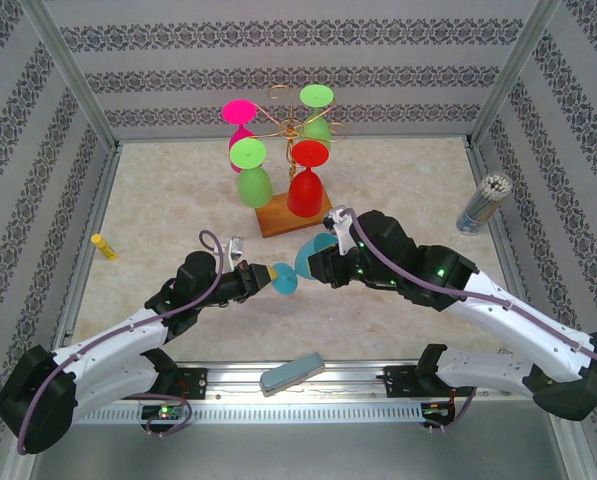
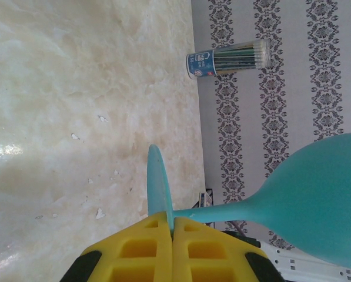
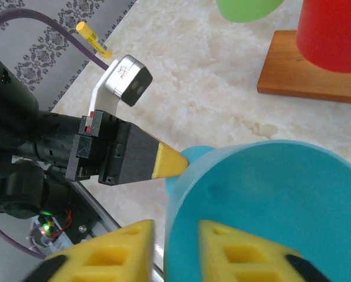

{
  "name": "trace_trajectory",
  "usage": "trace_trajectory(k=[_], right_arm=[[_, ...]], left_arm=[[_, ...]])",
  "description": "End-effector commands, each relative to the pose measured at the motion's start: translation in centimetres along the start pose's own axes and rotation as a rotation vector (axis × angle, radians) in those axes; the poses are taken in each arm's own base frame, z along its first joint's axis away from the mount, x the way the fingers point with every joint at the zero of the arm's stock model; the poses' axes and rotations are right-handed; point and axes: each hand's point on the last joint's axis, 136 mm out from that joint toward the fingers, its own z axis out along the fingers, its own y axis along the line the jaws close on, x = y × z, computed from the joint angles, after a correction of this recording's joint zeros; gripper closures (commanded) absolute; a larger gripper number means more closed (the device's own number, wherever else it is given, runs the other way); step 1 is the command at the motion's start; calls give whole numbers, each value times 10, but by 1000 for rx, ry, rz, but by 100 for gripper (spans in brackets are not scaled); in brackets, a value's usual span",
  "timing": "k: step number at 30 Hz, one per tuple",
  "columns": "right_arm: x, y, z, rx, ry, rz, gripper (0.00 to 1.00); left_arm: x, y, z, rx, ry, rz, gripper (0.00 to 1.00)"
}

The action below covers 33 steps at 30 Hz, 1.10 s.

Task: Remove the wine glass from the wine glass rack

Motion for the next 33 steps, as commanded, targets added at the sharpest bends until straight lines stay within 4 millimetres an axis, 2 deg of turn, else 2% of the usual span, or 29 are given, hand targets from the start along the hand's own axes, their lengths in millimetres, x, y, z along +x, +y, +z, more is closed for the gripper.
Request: trace_trajectory(k=[1,8,10,15,17,23,28,30,33], right_arm=[[-1,-1,3,-9,-1,9,81],[1,0,6,-19,8,1,97],[2,0,6,-22,9,0,100],[4,-1,8,-17,13,2,100],[3,-2,8,-14,8,4,100],[4,-10,9,31,6,2,100],[5,-18,10,72,8,1,100],[7,-22,11,96,14,1,100],[9,-29,13,136,29,4,100]], left_arm=[[-8,-12,-1,48,-25,22,100],[-9,-7,-1,14,-27,15,100],[-10,-8,-1,14,-29,17,97],[-11,-8,-1,4,-34,16,90],[-12,-8,-1,0,-38,15,82],[-12,-3,-3,-25,-42,15,70],[-13,0,-8,-64,-50,25,68],[-13,5,-11,-115,-47,38,63],[-15,15,-22,-227,-49,78,63]])
